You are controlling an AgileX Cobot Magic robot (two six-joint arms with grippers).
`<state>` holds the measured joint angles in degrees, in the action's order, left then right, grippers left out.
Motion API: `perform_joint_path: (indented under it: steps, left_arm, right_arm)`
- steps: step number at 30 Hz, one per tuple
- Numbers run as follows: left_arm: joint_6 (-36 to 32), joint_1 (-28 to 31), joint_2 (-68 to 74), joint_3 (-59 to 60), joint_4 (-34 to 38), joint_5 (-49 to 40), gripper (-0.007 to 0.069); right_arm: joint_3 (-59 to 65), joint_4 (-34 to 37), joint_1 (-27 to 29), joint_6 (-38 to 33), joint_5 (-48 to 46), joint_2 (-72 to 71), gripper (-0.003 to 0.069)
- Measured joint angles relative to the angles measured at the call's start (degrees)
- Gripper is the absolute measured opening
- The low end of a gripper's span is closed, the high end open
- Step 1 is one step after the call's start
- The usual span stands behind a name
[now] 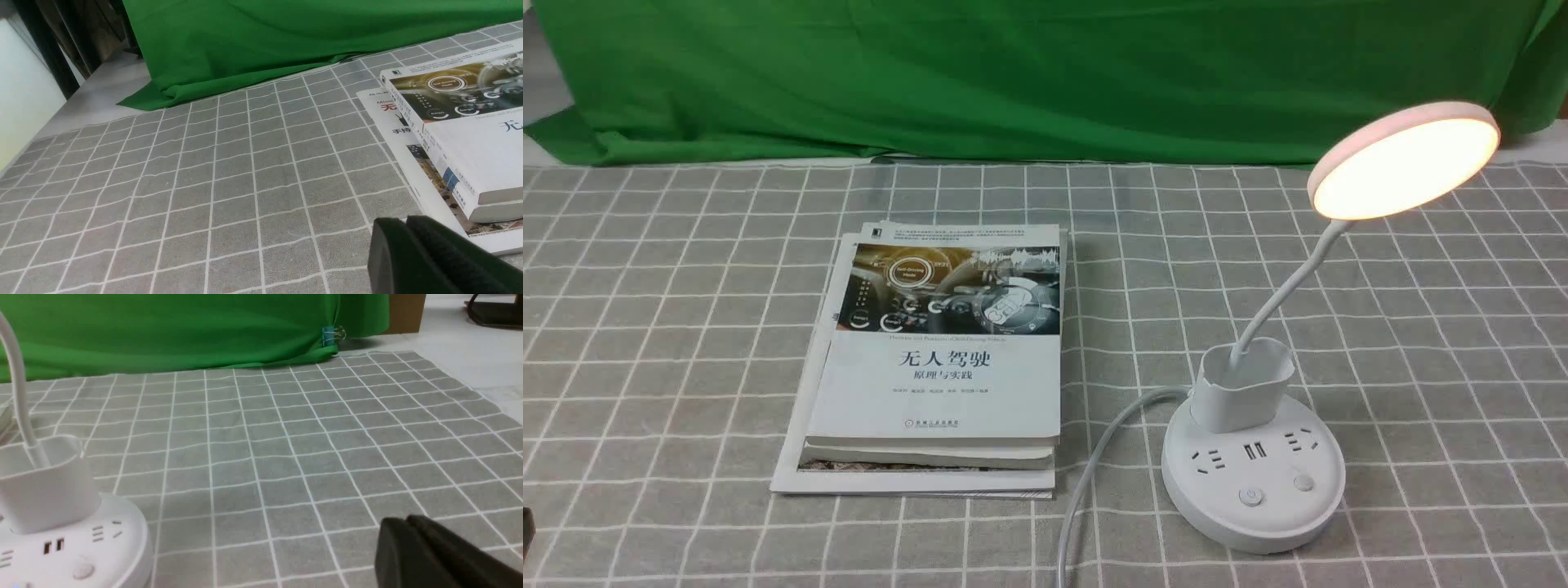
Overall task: Turn off the desk lamp on the grey coffee tablecloth by hand.
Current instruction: 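Press the power button on the lamp base to turn the lamp off with the right gripper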
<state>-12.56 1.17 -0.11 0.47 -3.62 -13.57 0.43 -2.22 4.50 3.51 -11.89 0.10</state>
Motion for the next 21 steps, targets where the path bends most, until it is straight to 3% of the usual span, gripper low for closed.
perform_joint_path:
  steps: [3, 13, 21]
  left_arm:
    - [0.0, 0.0, 0.0, 0.0, 0.0, 0.0, 0.002]
    - [0.0, 0.0, 0.0, 0.0, 0.0, 0.0, 0.002]
    - [0.0, 0.0, 0.0, 0.0, 0.0, 0.0, 0.002]
  right_arm:
    - [0.0, 0.0, 0.0, 0.0, 0.5, 0.0, 0.0048]
    - [0.0, 0.0, 0.0, 1.4, 16.1, 0.0, 0.0048]
    - [0.0, 0.0, 0.0, -2.2, 10.9, 0.0, 0.0048]
